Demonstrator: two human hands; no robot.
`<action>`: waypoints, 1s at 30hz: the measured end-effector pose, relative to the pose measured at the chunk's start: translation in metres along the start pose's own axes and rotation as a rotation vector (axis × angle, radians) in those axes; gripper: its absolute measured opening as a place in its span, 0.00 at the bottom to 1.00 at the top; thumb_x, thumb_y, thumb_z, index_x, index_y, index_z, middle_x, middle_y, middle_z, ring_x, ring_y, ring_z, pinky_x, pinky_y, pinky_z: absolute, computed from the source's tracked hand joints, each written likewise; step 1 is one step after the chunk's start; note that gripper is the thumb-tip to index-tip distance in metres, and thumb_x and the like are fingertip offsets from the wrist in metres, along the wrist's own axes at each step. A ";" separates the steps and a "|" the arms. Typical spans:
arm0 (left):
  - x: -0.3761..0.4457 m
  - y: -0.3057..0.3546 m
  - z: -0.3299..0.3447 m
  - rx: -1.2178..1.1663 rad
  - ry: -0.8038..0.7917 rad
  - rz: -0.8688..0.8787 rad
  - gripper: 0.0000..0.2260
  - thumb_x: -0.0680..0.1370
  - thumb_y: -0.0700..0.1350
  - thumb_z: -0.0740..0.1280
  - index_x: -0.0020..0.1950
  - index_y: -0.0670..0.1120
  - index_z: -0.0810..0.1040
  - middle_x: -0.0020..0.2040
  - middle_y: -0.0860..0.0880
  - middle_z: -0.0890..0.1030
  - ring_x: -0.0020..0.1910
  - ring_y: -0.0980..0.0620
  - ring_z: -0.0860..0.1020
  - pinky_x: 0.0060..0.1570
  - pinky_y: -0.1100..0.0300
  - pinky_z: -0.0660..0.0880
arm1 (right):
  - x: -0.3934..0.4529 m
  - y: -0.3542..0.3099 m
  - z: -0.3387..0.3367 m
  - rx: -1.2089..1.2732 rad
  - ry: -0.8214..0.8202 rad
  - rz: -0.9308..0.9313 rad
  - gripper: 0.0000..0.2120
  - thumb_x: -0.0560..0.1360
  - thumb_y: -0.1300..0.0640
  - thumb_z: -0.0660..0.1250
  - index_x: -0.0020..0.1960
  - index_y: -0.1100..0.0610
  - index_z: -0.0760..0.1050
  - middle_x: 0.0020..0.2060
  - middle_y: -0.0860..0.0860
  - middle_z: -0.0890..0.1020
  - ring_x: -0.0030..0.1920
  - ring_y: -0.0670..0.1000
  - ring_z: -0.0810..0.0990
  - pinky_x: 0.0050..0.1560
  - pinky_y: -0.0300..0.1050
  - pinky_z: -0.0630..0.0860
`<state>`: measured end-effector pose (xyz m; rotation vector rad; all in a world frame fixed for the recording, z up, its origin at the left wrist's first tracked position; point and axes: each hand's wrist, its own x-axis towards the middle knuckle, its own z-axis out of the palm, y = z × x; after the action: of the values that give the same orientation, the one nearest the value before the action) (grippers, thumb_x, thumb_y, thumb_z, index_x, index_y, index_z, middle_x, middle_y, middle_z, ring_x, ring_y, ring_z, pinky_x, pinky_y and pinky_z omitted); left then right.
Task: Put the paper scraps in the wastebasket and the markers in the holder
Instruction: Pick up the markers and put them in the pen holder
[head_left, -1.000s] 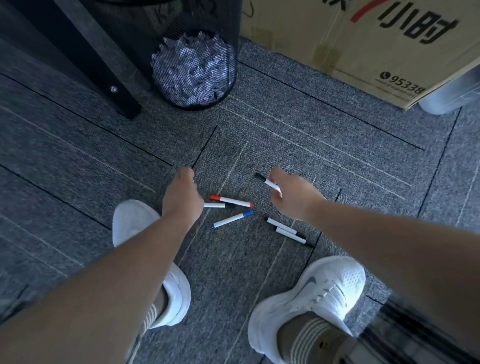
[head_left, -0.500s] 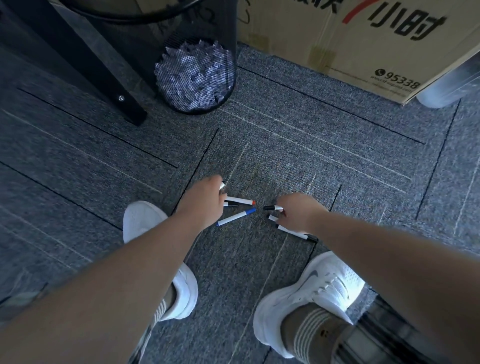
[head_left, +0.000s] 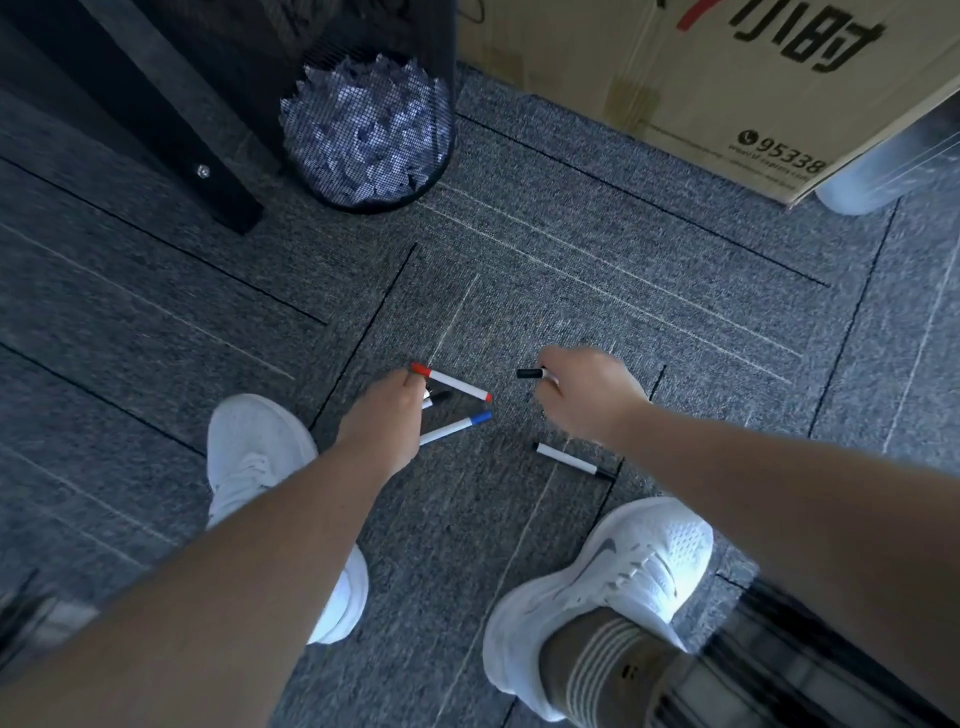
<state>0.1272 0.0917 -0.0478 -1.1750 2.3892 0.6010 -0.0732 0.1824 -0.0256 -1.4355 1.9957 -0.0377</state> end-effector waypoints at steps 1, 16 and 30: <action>0.000 0.001 0.000 0.000 -0.017 -0.001 0.13 0.75 0.37 0.65 0.58 0.40 0.68 0.55 0.43 0.73 0.52 0.44 0.74 0.45 0.53 0.73 | 0.000 0.001 -0.002 -0.001 0.002 0.002 0.06 0.78 0.56 0.55 0.47 0.56 0.69 0.34 0.53 0.75 0.35 0.53 0.75 0.33 0.44 0.73; -0.007 0.012 -0.030 0.047 -0.002 0.071 0.09 0.80 0.46 0.57 0.57 0.43 0.65 0.31 0.50 0.69 0.28 0.50 0.70 0.29 0.55 0.65 | -0.016 0.006 0.017 -0.141 -0.346 0.043 0.28 0.68 0.37 0.69 0.58 0.54 0.70 0.44 0.48 0.78 0.45 0.51 0.76 0.42 0.44 0.74; 0.001 0.025 0.008 0.024 -0.200 -0.011 0.14 0.77 0.54 0.63 0.48 0.45 0.65 0.41 0.48 0.72 0.38 0.48 0.72 0.35 0.56 0.68 | 0.001 0.014 0.009 -0.182 -0.302 0.008 0.09 0.76 0.52 0.63 0.52 0.56 0.72 0.42 0.50 0.77 0.42 0.50 0.78 0.42 0.44 0.79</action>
<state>0.1073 0.1093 -0.0503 -1.0638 2.2145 0.6519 -0.0803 0.1900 -0.0385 -1.4475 1.7910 0.3521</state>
